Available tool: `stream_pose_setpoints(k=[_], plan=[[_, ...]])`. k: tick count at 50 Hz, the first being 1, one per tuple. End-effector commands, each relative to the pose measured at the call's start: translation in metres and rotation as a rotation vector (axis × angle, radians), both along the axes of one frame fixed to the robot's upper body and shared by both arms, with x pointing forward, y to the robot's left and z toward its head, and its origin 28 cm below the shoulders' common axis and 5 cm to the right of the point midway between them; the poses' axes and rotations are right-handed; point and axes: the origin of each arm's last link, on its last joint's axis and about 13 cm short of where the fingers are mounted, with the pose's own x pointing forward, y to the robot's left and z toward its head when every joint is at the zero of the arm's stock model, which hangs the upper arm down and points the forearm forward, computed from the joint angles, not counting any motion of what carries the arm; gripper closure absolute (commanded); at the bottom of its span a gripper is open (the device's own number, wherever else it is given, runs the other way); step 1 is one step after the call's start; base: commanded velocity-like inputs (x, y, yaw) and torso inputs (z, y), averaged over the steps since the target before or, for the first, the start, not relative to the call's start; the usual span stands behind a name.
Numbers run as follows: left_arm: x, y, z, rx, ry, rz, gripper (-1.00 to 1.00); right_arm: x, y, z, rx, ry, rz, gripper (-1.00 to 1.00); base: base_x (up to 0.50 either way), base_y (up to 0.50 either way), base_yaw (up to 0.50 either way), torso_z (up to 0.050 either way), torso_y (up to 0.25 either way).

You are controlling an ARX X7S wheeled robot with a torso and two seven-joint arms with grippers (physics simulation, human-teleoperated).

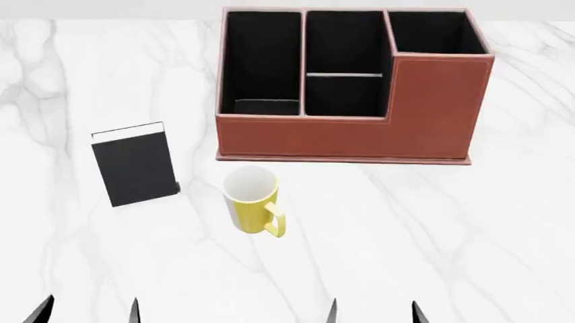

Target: Pick up the yellow and white mug and place it to the right of the caddy.

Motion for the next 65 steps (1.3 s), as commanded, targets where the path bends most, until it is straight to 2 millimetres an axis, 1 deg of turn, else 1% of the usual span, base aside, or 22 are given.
stream_pose_setpoints(k=[1, 2, 4, 10, 11, 13, 14, 15, 16, 18, 19, 20, 22, 31, 39, 42, 47, 51, 56, 58, 61, 65], plan=[[-0.009, -0.002, 0.035, 0.096, -0.114, 0.022, -1.0, -0.014, 0.005, 0.049, 0.044, -0.154, 0.064, -1.0, 0.0, 0.0, 0.0, 0.0, 0.0], [-0.012, -0.002, 0.04, 0.111, -0.131, 0.028, -1.0, -0.015, 0.005, 0.054, 0.042, -0.167, 0.066, -1.0, 0.0, 0.0, 0.0, 0.0, 0.0], [-0.021, 0.001, 0.06, 0.137, -0.18, 0.05, -1.0, -0.023, 0.003, 0.07, 0.05, -0.219, 0.074, -1.0, 0.0, 0.0, 0.0, 0.0, 0.0], [-0.038, 0.008, 0.096, 0.172, -0.289, 0.087, -1.0, -0.036, -0.001, 0.092, 0.019, -0.274, 0.093, -1.0, 0.0, 0.0, 0.0, 0.0, 0.0], [-0.05, 0.01, 0.113, 0.191, -0.353, 0.107, -1.0, -0.041, -0.001, 0.106, 0.003, -0.296, 0.127, -1.0, 0.0, 0.0, 0.0, 0.0, 0.0], [-0.053, 0.009, 0.119, 0.212, -0.374, 0.112, -1.0, -0.044, -0.002, 0.115, -0.002, -0.309, 0.137, -1.0, 0.0, 0.0, 0.0, 0.0, 0.0], [-0.082, 0.02, 0.142, 0.276, -0.51, 0.214, -1.0, -0.055, 0.014, 0.15, 0.022, -0.44, 0.292, -1.0, 0.0, 0.0, 0.0, 0.0, 0.0], [-0.087, 0.018, 0.148, 0.272, -0.53, 0.219, -1.0, -0.061, 0.021, 0.168, 0.076, -0.517, 0.414, -1.0, 0.0, 0.0, 0.0, 0.0, 0.0], [-0.086, 0.017, 0.148, 0.271, -0.53, 0.218, -1.0, -0.064, 0.02, 0.175, 0.083, -0.481, 0.471, -1.0, 0.0, 0.0, 0.0, 0.0, 0.0], [-0.086, 0.016, 0.148, 0.274, -0.529, 0.214, -1.0, -0.063, 0.0, 0.186, -0.096, -0.501, 0.316, -1.0, 0.0, 0.0, 0.0, 0.0, 0.0], [-0.086, 0.016, 0.149, 0.273, -0.529, 0.212, -1.0, -0.062, 0.001, 0.19, -0.099, -0.524, 0.23, -1.0, 0.0, 0.0, 0.0, 0.0, 0.0], [-0.086, 0.016, 0.148, 0.271, -0.529, 0.212, -1.0, -0.062, 0.004, 0.194, -0.105, -0.545, 0.226, -1.0, 0.0, 0.0, 0.0, 0.0, 0.0], [-0.086, 0.016, 0.148, 0.27, -0.529, 0.212, -1.0, -0.07, 0.007, 0.18, -0.137, -0.435, 0.288, -1.0, 0.0, 0.0, 0.0, 0.0, 0.0], [-0.086, 0.017, 0.149, 0.273, -0.531, 0.221, -1.0, -0.073, 0.011, 0.179, -0.135, -0.438, 0.318, -1.0, 0.0, 0.0, 0.0, 0.0, 0.0], [-0.087, 0.019, 0.149, 0.274, -0.538, 0.235, -1.0, -0.075, 0.012, 0.19, -0.158, -0.465, 0.329, -1.0, 0.0, 0.0, 0.0, 0.0, 0.0], [-0.088, 0.019, 0.149, 0.276, -0.542, 0.239, -1.0, -0.082, 0.014, 0.194, -0.128, -0.492, 0.336, -1.0, 0.0, 0.0, 0.0, 0.0, 0.0], [-0.091, 0.02, 0.149, 0.277, -0.566, 0.283, -1.0, -0.083, 0.009, 0.208, -0.067, -0.56, 0.342, -1.0, 0.0, 0.0, 0.0, 0.0, 0.0], [-0.097, 0.024, 0.149, 0.28, -0.605, 0.348, -1.0, -0.085, 0.003, 0.223, -0.049, -0.611, 0.348, -1.0, 0.0, 0.0, 0.0, 0.0, 0.0], [-0.11, 0.032, 0.147, 0.281, -0.653, 0.447, -1.0, -0.088, -0.003, 0.233, -0.037, -0.641, 0.348, -1.0, 0.0, 0.0, 0.0, 0.0, 0.0], [-0.121, 0.039, 0.147, 0.278, -0.683, 0.554, -1.0, -0.09, -0.005, 0.237, -0.025, -0.654, 0.351, -1.0, 0.0, 0.0, 0.0, 0.0, 0.0], [-0.129, 0.045, 0.145, 0.264, -0.679, 0.627, -1.0, -0.091, -0.006, 0.241, 0.004, -0.672, 0.354, -1.0, 0.0, 0.0, 0.0, 0.0, 0.0], [-0.147, 0.054, 0.145, 0.2, -0.698, 0.768, -1.0, -0.094, -0.007, 0.246, 0.069, -0.692, 0.353, -1.0, 0.0, 0.0, 0.0, 0.0, 0.0]])
